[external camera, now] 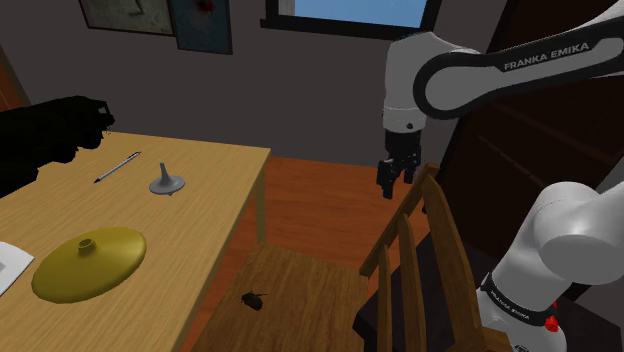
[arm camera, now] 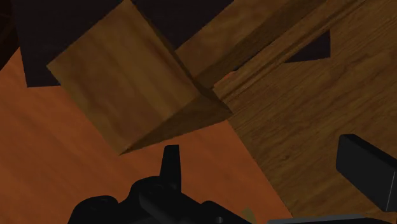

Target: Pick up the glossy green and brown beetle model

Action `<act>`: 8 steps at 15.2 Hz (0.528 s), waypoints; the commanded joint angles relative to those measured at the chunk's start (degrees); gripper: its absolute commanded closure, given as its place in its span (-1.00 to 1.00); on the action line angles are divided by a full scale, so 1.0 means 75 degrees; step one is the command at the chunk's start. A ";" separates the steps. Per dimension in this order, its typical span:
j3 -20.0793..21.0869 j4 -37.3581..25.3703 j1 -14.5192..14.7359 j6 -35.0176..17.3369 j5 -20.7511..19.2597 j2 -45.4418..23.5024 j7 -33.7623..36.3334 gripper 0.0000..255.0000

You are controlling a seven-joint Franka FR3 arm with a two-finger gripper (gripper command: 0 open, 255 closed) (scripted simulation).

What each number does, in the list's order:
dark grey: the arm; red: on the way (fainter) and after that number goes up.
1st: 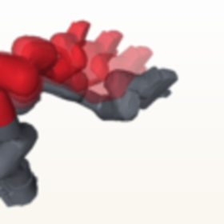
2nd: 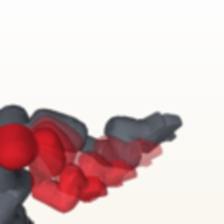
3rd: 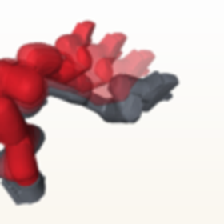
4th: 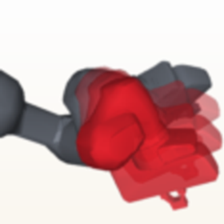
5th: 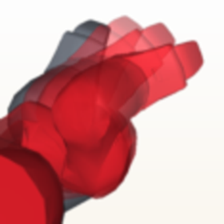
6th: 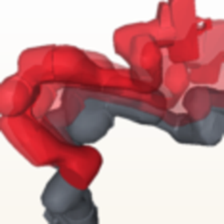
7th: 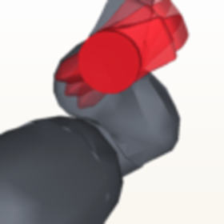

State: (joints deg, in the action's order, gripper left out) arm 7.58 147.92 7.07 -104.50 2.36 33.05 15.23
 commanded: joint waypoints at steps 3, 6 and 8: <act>0.0255 0.0236 0.0351 -0.1174 0.0655 -0.0779 0.0471 -1.00; 0.0488 0.0200 0.0477 -0.2012 0.0893 -0.1521 0.0733 -1.00; 0.0639 0.0117 0.0552 -0.2557 0.1020 -0.2056 0.0906 -1.00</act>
State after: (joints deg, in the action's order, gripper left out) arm 11.67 148.88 10.77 -121.37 9.32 19.55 21.18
